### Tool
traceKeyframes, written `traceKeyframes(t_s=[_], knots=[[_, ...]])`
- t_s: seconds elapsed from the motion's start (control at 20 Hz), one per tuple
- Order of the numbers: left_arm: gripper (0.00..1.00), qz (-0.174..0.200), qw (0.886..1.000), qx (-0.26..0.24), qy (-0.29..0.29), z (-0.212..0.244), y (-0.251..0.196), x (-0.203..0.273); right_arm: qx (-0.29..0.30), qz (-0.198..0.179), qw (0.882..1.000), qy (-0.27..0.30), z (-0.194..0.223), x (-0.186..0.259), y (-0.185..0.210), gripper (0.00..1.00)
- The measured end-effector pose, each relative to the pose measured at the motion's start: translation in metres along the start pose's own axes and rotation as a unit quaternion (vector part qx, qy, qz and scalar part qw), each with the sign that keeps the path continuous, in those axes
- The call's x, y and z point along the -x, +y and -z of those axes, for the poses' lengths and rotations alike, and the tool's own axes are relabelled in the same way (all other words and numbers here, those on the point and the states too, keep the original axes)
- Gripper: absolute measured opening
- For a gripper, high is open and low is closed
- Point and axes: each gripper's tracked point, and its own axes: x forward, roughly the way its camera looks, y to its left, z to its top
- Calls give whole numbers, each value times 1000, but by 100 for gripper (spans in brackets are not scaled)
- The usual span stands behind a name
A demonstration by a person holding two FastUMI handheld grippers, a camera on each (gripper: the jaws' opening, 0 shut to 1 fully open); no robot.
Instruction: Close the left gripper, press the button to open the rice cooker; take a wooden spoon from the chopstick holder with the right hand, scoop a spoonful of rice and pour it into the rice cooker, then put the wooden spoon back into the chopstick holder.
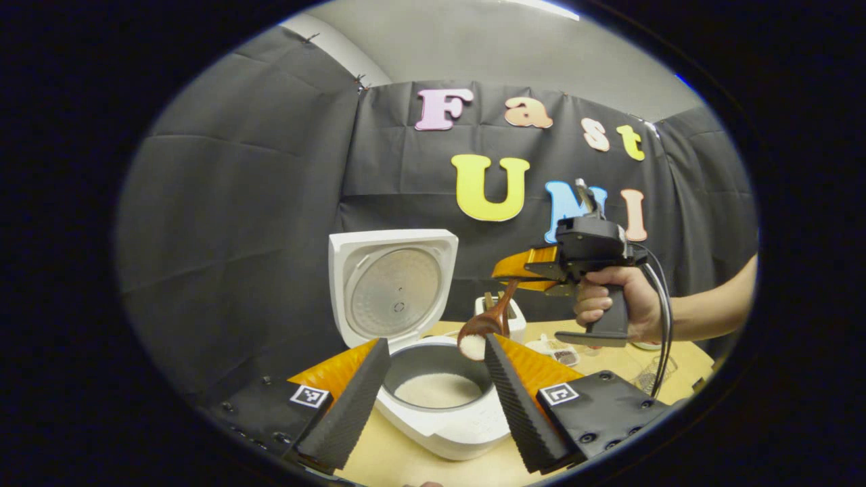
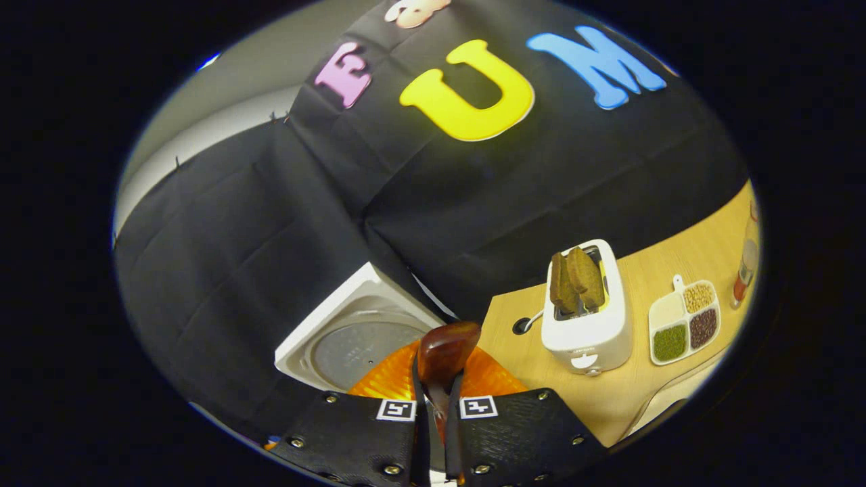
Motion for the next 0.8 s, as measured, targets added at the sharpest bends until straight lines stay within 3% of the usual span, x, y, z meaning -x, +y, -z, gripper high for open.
traceKeyframes(t_s=[0.15, 0.25, 0.5, 0.7, 0.8], knots=[[98, -11, 1000, 5, 0, 2, 8, 3, 120, 6, 992, 30, 22, -24, 16, 9], [98, -18, 1000, 8, -2, 4, 12, 3, 170, -8, 984, 45, 35, -31, 28, 9], [98, -33, 999, 14, -1, 10, 23, 10, 262, -26, 961, 79, 60, -40, 44, 9], [96, -45, 999, 15, -5, 12, 27, 13, 333, -36, 939, 80, 66, -41, 56, 9], [97, -48, 999, 19, -6, 11, 27, 17, 348, -47, 933, 78, 66, -37, 61, 9]])
